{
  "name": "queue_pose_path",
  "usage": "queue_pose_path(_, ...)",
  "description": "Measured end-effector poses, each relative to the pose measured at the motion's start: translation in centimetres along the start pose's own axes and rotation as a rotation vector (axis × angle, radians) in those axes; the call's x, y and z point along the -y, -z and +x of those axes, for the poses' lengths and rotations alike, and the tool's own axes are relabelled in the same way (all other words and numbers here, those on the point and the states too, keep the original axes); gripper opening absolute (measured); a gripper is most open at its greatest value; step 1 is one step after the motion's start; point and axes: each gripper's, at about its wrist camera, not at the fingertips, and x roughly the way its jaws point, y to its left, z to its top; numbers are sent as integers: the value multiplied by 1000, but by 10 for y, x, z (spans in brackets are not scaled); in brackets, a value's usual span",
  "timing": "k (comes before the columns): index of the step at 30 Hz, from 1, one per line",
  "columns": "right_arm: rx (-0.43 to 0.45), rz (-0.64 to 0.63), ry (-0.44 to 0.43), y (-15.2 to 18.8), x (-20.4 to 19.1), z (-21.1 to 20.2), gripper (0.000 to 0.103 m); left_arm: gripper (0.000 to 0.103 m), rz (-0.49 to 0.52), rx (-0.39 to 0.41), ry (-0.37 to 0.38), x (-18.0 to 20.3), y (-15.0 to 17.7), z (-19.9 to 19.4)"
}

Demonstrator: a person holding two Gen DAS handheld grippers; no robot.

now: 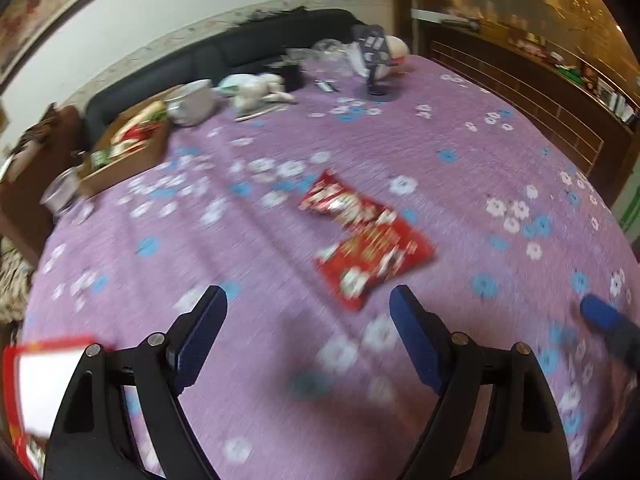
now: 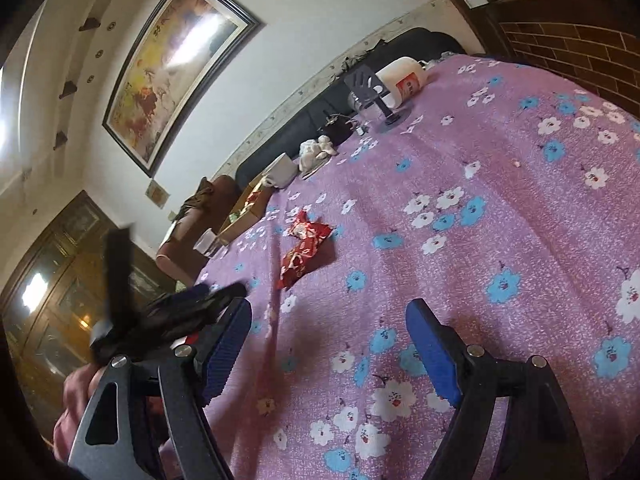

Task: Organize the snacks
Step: 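Move both grippers to the red candy packs and grasp one with the left gripper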

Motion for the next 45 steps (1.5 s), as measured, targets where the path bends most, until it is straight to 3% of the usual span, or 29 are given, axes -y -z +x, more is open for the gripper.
queue_pose_path(5, 10, 9, -21, 0, 2, -2, 82, 84, 92, -67, 101, 16, -22, 40)
queue_pose_path(7, 17, 7, -26, 0, 2, -3, 82, 84, 120, -98, 101, 21, -23, 52)
queue_pose_path(12, 16, 2, -31, 1, 1, -4, 82, 83, 102, -107, 179, 21, -23, 63)
queue_pose_path(14, 21, 1, -30, 1, 0, -5, 82, 71, 78, -93, 211, 22, -20, 60)
queue_pose_path(16, 27, 3, -30, 1, 0, -5, 82, 35, 70, -67, 222, 24, -16, 55)
queue_pose_path(22, 37, 9, -17, 0, 1, -6, 82, 30, -51, -67, 257, 9, 2, 33)
queue_pose_path(27, 19, 9, 6, 0, 1, -3, 82, 31, -81, -15, 189, -10, 31, -16)
queue_pose_path(31, -76, -102, 58, -6, -29, 19, 82, 31, -81, -3, 137, -28, 70, -51)
queue_pose_path(38, -152, -379, 163, -38, -109, 90, 82, 31, -161, -63, 103, -51, 117, -62)
queue_pose_path(45, -258, -402, 241, -63, -117, 208, 78, 31, -166, -84, 109, -57, 134, -65)
